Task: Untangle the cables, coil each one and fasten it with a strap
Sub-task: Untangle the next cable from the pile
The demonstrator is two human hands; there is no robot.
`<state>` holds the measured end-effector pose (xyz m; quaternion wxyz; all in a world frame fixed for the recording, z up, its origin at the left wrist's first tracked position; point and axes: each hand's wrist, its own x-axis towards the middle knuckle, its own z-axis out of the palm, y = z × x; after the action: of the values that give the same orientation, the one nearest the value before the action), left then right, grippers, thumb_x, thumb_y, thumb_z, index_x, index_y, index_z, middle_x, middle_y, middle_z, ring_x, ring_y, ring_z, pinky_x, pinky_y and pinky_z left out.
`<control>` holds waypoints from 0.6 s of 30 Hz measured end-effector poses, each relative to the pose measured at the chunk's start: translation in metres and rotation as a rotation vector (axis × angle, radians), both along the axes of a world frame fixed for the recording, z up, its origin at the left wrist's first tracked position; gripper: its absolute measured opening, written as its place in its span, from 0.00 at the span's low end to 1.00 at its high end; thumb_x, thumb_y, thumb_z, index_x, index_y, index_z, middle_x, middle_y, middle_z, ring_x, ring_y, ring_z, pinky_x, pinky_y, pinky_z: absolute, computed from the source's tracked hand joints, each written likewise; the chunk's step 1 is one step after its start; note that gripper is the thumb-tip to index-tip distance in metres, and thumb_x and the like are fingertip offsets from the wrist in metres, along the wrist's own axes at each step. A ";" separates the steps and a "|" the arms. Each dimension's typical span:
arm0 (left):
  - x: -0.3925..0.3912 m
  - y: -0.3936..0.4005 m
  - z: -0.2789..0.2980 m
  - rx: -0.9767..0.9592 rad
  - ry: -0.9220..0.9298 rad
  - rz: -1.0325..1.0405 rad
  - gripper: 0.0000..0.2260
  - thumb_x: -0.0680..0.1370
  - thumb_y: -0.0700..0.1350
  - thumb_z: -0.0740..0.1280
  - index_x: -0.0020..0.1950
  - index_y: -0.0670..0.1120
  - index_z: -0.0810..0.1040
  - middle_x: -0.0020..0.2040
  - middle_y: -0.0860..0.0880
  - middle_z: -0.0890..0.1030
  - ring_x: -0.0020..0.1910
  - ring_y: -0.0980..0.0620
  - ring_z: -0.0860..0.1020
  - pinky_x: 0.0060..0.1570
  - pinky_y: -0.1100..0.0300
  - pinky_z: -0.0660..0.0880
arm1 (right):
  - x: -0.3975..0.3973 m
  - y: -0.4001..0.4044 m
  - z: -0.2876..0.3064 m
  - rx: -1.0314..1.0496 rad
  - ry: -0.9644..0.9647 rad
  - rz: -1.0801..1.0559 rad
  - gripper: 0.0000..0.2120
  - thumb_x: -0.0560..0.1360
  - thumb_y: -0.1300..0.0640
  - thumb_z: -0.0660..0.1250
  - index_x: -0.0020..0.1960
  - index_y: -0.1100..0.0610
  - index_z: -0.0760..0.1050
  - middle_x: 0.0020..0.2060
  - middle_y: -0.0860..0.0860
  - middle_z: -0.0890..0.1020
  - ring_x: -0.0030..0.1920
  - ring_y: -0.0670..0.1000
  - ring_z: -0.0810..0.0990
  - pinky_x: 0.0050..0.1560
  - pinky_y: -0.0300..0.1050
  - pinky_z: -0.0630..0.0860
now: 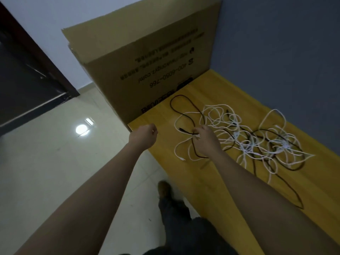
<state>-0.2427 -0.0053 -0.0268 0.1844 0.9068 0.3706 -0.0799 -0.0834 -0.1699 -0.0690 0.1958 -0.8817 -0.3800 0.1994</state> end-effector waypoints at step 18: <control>0.150 0.132 -0.033 -0.386 0.193 -0.489 0.13 0.84 0.47 0.55 0.65 0.46 0.73 0.59 0.43 0.78 0.51 0.41 0.78 0.50 0.44 0.77 | 0.048 0.089 -0.074 -0.362 0.186 -0.154 0.11 0.82 0.54 0.58 0.60 0.57 0.72 0.60 0.58 0.75 0.66 0.60 0.65 0.63 0.55 0.62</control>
<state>-0.0931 0.1271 -0.0594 0.2923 0.9055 0.1356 -0.2762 -0.0352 -0.0807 -0.1426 0.0834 -0.9067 -0.2499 0.3293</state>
